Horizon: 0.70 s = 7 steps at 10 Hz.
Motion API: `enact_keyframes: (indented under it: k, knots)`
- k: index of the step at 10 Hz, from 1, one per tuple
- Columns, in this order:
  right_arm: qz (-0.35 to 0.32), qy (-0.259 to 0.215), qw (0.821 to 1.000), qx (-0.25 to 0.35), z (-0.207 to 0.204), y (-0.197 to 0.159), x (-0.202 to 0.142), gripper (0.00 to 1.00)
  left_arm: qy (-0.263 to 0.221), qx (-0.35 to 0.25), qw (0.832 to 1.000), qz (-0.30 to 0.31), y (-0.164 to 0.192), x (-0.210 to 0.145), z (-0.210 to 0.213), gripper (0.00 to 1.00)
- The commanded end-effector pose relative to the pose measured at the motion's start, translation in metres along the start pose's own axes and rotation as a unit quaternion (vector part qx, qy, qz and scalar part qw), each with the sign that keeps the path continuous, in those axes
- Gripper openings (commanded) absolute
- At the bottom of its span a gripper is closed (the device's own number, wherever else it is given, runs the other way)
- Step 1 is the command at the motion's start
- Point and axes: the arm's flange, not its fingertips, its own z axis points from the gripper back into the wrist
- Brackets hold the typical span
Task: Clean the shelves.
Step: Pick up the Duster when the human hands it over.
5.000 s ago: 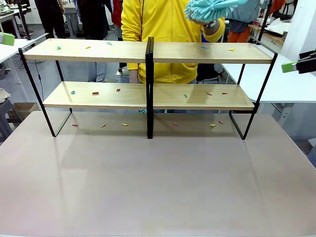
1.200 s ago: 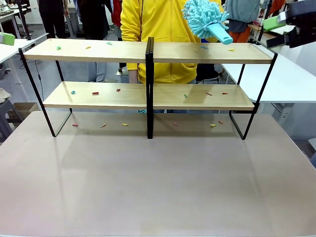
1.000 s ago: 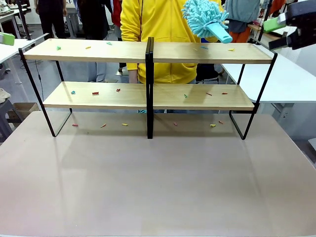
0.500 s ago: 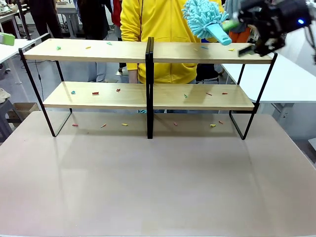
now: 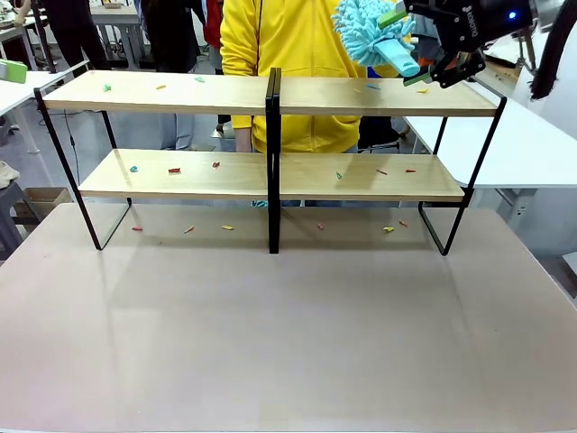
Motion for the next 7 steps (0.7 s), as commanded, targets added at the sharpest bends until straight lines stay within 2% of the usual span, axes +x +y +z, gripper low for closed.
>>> enact_keyframes:
  k: [1,2,3,4,6,7]
  knots:
    - [-0.004,-0.002,1.000,0.018,0.0028,-0.0015,0.0012,1.00,0.000,0.001,1.000,0.001,0.0000,0.0001,0.0000,1.00]
    - [-0.003,-0.014,1.000,0.018,0.0038,-0.0012,0.0020,0.43,0.000,0.001,1.000,0.001,0.0000,0.0001,0.0000,1.00]
    - [-0.005,-0.018,0.999,0.030,0.0047,-0.0010,0.0033,0.42,0.000,0.001,1.000,0.001,0.0000,0.0001,0.0000,1.00]
    - [-0.003,-0.012,1.000,0.028,0.0048,-0.0009,0.0019,0.00,0.000,0.001,1.000,0.001,0.0000,0.0001,0.0000,1.00]
    - [-0.009,-0.009,1.000,0.027,0.0037,-0.0029,0.0031,0.00,0.000,0.001,1.000,0.001,0.0000,0.0001,0.0000,1.00]
    - [-0.011,-0.008,1.000,0.025,0.0029,-0.0038,0.0039,0.15,0.000,0.001,1.000,0.001,0.0000,0.0001,0.0000,1.00]
